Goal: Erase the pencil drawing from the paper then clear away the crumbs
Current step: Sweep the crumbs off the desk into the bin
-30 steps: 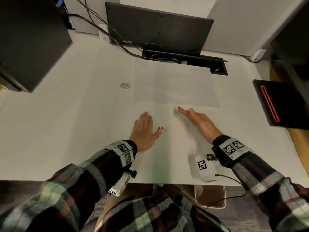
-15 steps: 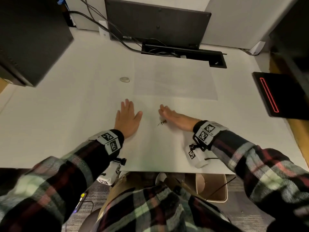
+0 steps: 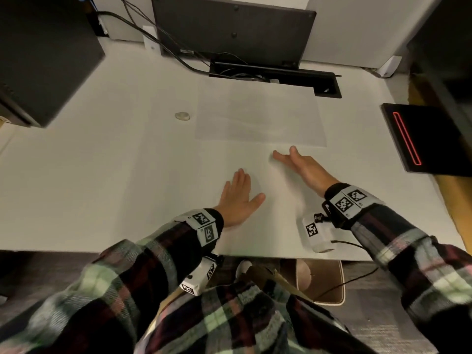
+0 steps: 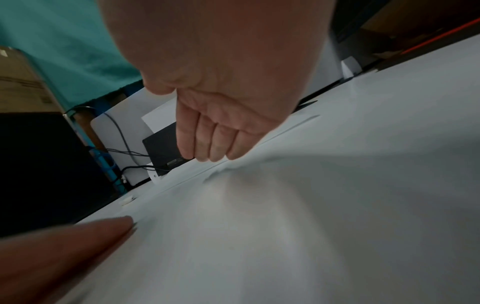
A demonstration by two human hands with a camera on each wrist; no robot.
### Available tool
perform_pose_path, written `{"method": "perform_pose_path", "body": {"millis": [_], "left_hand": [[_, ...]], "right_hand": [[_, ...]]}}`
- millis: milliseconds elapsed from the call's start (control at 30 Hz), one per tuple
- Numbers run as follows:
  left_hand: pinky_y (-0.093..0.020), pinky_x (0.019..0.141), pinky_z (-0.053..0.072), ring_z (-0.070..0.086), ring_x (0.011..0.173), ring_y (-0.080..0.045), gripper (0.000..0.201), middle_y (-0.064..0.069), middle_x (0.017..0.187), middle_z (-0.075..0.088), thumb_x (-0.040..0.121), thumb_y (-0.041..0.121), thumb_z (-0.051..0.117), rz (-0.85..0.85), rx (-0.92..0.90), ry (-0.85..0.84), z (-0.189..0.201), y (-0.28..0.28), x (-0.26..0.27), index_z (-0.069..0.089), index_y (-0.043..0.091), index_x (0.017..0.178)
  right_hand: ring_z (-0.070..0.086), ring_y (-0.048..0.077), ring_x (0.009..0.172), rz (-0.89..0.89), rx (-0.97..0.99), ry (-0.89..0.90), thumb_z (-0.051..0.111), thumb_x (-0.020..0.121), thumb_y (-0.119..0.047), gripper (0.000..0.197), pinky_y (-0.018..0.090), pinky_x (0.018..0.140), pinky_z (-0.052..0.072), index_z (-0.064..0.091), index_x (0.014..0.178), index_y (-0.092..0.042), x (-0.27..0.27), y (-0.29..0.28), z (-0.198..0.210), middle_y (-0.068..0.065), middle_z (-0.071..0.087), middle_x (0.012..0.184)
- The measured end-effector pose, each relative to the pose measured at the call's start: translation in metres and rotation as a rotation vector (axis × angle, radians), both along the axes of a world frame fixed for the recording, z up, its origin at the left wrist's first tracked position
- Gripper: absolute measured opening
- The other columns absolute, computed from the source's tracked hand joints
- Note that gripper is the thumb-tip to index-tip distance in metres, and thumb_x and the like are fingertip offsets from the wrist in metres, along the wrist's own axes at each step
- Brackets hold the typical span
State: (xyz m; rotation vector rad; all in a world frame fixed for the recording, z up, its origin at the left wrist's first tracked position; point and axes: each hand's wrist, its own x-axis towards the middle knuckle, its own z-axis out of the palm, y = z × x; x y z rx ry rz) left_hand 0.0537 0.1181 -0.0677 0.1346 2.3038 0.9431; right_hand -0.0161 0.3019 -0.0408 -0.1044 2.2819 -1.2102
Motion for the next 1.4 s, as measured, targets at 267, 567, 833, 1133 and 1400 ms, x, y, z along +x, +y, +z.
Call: {"method": "perform_pose_path", "body": {"millis": [267,567,833,1133,1400], "left_hand": [[-0.027,0.113,-0.005,-0.010,0.144,-0.018,0.062,-0.007,0.157,-0.007,0.101,0.035,0.028,0.476,-0.027,0.246,0.001,-0.056,-0.004,0.003,0.006,0.149],[-0.037,0.111,-0.018,-0.025,0.141,-0.020,0.076,-0.009,0.152,-0.027,0.097,0.052,0.018,0.257,-0.315,0.072,-0.011,-0.039,0.003,-0.018,0.004,0.145],[-0.022,0.111,-0.009,-0.012,0.144,-0.012,0.059,-0.003,0.157,-0.013,0.102,0.038,0.019,0.027,0.146,0.019,0.003,-0.015,0.004,-0.005,0.011,0.149],[-0.019,0.111,0.010,0.019,0.141,-0.009,0.050,0.003,0.154,0.022,0.101,0.036,0.029,0.327,0.297,0.106,0.001,-0.095,-0.002,0.023,0.017,0.148],[-0.031,0.115,0.012,0.018,0.143,-0.020,0.046,-0.006,0.153,0.027,0.102,0.029,0.028,0.724,0.003,0.391,0.002,-0.179,-0.020,0.031,0.010,0.145]], "right_hand": [[0.008,0.016,0.145,0.351,0.221,-0.062,0.002,0.093,-0.056,0.064,0.033,0.115,0.005,0.007,0.150,-0.026,-0.010,-0.042,-0.007,-0.001,0.004,0.158],[0.037,0.007,0.133,0.102,-0.119,-0.071,0.008,0.095,-0.058,0.062,0.032,0.116,0.014,0.051,0.130,-0.032,0.032,-0.029,-0.012,-0.010,0.046,0.141],[0.019,0.013,0.142,-0.092,0.063,-0.032,0.007,0.095,-0.056,0.063,0.033,0.115,0.010,0.038,0.141,-0.027,0.017,-0.012,-0.001,-0.004,0.025,0.153],[0.026,0.012,0.140,0.019,-0.023,0.008,0.009,0.098,-0.049,0.059,0.026,0.110,0.013,0.040,0.140,-0.023,0.041,-0.062,0.005,-0.003,0.033,0.150],[-0.006,0.018,0.145,0.734,0.485,0.294,0.028,0.101,-0.027,0.056,0.037,0.116,-0.004,0.004,0.150,-0.016,0.041,-0.182,-0.012,0.004,-0.005,0.158]]}}
